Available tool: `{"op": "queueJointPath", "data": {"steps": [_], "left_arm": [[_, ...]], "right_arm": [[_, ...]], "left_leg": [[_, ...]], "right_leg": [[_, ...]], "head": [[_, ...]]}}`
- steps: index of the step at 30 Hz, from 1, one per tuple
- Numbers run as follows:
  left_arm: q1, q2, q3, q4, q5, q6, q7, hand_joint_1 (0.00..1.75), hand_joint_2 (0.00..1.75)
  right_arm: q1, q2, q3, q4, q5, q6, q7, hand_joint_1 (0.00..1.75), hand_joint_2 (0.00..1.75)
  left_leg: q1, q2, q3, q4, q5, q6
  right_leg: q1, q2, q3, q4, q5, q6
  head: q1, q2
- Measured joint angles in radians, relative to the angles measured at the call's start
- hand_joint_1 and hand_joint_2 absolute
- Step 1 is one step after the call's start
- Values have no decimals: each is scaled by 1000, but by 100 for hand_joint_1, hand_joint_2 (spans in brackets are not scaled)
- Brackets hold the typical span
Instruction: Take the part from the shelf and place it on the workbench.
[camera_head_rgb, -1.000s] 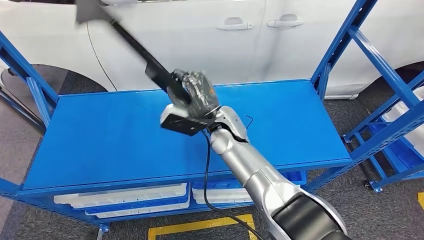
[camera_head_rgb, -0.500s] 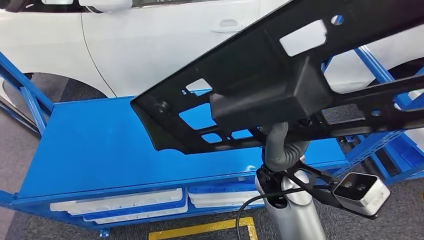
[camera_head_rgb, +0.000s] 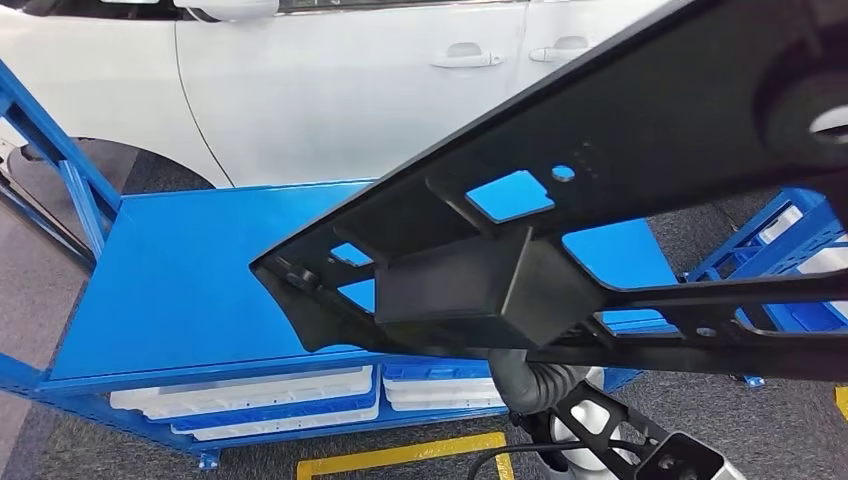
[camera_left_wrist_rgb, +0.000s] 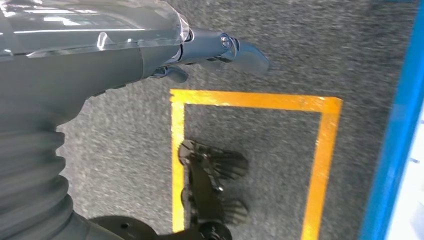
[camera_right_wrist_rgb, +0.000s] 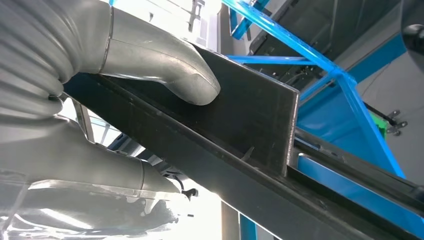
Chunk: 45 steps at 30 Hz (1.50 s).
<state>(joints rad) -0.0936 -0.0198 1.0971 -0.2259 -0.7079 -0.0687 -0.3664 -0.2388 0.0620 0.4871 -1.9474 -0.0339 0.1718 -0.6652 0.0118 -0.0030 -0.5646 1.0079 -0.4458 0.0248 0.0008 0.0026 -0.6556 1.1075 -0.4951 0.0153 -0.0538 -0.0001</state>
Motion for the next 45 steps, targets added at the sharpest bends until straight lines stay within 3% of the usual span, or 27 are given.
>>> {"op": "queueJointPath", "data": {"steps": [2, 4, 5, 7, 9, 11, 13, 15, 17, 18, 19, 20, 22, 24, 25, 27, 28, 30, 32, 33, 34, 36, 38, 40, 41, 43, 45], "left_arm": [[1, 0, 0, 0, -5, 6, 12, 0, 175], [2, 0, 0, 0, -10, 11, 22, 0, 175], [2, 0, 0, 0, -12, 13, 26, 0, 175], [2, 0, 0, 0, -15, 16, 33, 0, 175], [3, 0, 0, 0, -16, 16, 35, 0, 175], [5, 1, 0, 0, -15, 12, 36, 0, 175], [7, 1, 0, 0, -13, 7, 36, 0, 175], [10, 2, 0, 0, -11, 4, 34, 0, 175], [11, 3, 0, 0, -12, 2, 31, 0, 175], [11, 4, 0, 0, -12, 2, 30, 0, 175], [12, 5, 0, 0, -13, 2, 30, 0, 175], [12, 5, 0, 0, -13, 1, 30, 0, 175], [11, 6, 1, 0, -10, -2, 30, 0, 175], [8, 6, 1, 0, -6, -3, 31, 0, 175], [7, 6, 2, 0, -4, -3, 33, 0, 175], [8, 4, 4, 0, -4, 0, 38, 0, 175], [9, 2, 6, 0, -4, 2, 42, 0, 175], [9, -2, 10, 0, -4, 7, 50, 0, 175], [9, -4, 15, 0, -4, 11, 54, 0, 175], [10, -5, 16, 0, -4, 12, 55, 0, 175], [11, -7, 17, 0, -4, 12, 56, 0, 175], [12, -10, 18, 0, -4, 13, 57, 0, 175], [12, -14, 19, 0, -4, 13, 58, 0, 175], [12, -20, 19, 0, -5, 13, 58, 0, 175], [12, -22, 20, 0, -5, 12, 58, 0, 175], [13, -24, 21, 0, -5, 11, 57, 0, 175], [15, -26, 23, 0, -7, 11, 53, 0, 175]], "right_arm": [[15, -15, -1, -14, -8, 2, 0, 175, 175], [30, -26, -4, -23, -13, 12, 0, 175, 175], [36, -30, -6, -28, -14, 19, 0, 175, 175], [43, -34, -12, -38, -16, 31, 0, 175, 175], [50, -36, -18, -49, -19, 47, 0, 175, 175], [57, -38, -25, -56, -26, 64, 0, 175, 175], [59, -40, -33, -58, -38, 89, 0, 175, 175], [60, -41, -41, -58, -47, 109, 0, 175, 175], [64, -40, -50, -58, -49, 119, 0, 175, 175], [68, -40, -54, -58, -49, 124, 0, 175, 175], [73, -40, -59, -58, -50, 130, 0, 175, 175], [77, -40, -64, -58, -52, 137, 0, 175, 175], [83, -40, -73, -60, -62, 155, 0, 175, 175], [86, -40, -85, -63, -76, 173, 0, 175, 175], [86, -40, -91, -64, -85, 180, 0, 175, 175], [86, -40, -104, -63, -99, 190, 0, 175, 175], [86, -40, -111, -62, -106, 194, 0, 175, 175], [89, -41, -124, -58, -116, 201, 0, 175, 175], [95, -43, -135, -51, -124, 210, 0, 175, 175], [99, -45, -139, -48, -127, 215, 0, 175, 175], [104, -46, -143, -44, -128, 221, 0, 175, 175], [111, -49, -150, -37, -130, 230, 0, 175, 175], [114, -49, -157, -31, -135, 241, 0, 175, 175], [113, -49, -164, -25, -144, 254, 0, 175, 175], [113, -49, -167, -21, -148, 261, 0, 175, 175], [114, -50, -172, -13, -154, 271, 0, 175, 175], [114, -50, -176, -4, -156, 278, 0, 175, 175]], "left_leg": [[-1, 2, -18, 1, 12, 4], [-2, 3, -37, 5, 23, 3], [-2, 3, -46, 7, 29, 1], [-3, 2, -60, 11, 40, -3], [-3, 1, -65, 9, 52, -13], [-2, 0, -66, 4, 66, -26], [-1, 0, -74, 6, 65, -37], [0, 0, -98, 67, -4, -43], [2, 0, -129, 192, -104, -49], [2, 0, -136, 246, -130, -52], [2, 0, -131, 276, -134, -54], [2, 0, -109, 271, -117, -54], [2, 0, -17, 165, -74, -52], [-2, -1, 71, 34, -73, -44], [-4, -2, 90, 0, -81, -38], [-7, -2, 86, -9, -75, -24], [-6, 0, 80, -10, -66, -16], [-2, 5, 58, -13, -43, 0], [-3, 8, 31, -13, -21, 7], [-3, 9, 16, -12, -10, 7], [-4, 9, 1, -11, 2, 6], [-5, 9, -31, -7, 23, 3], [-6, 9, -57, -1, 41, -2], [-7, 8, -72, 4, 57, -12], [-7, 9, -78, 4, 66, -17], [-5, 8, -88, 4, 79, -30], [-3, 7, -106, 40, 33, -39]], "right_leg": [[-5, 0, -43, 131, -84, 8], [-7, 0, -45, 192, -108, 10], [-8, 0, -16, 163, -94, 9], [-7, 0, 86, 19, -53, 1], [0, 0, 155, -88, -28, -8], [7, 0, 159, -107, -15, -16], [3, -2, 149, -118, 3, -30], [-2, -6, 129, -128, 28, -44], [0, -8, 102, -127, 50, -49], [1, -8, 89, -126, 60, -49], [2, -9, 74, -123, 69, -48], [2, -9, 59, -119, 78, -46], [2, -9, 30, -107, 93, -40], [3, -9, 10, -95, 106, -31], [4, -9, 6, -92, 113, -25], [4, -8, 4, -93, 127, -13], [2, -6, -1, -89, 123, -7], [-1, -4, -25, -35, 59, 3], [-6, -3, -62, 88, -45, 11], [-7, -3, -74, 151, -76, 15], [-9, -3, -76, 195, -84, 17], [-11, -3, -32, 189, -42, 17], [-10, -3, 73, 66, -7, 9], [-4, -2, 164, -65, -22, -2], [0, -2, 182, -100, -31, -7], [1, -5, 174, -121, -23, -19], [-3, -9, 158, -128, 0, -34]], "head": [[0, 0], [0, 0], [0, 0], [0, 0], [0, 0], [0, 0], [0, 0], [0, 0], [0, 0], [0, 0], [0, 0], [0, 0], [0, 0], [0, 0], [0, 0], [0, 0], [0, 0], [0, 0], [0, 0], [0, 0], [0, 0], [0, 0], [0, 0], [0, 0], [0, 0], [0, 0], [0, 0]]}}
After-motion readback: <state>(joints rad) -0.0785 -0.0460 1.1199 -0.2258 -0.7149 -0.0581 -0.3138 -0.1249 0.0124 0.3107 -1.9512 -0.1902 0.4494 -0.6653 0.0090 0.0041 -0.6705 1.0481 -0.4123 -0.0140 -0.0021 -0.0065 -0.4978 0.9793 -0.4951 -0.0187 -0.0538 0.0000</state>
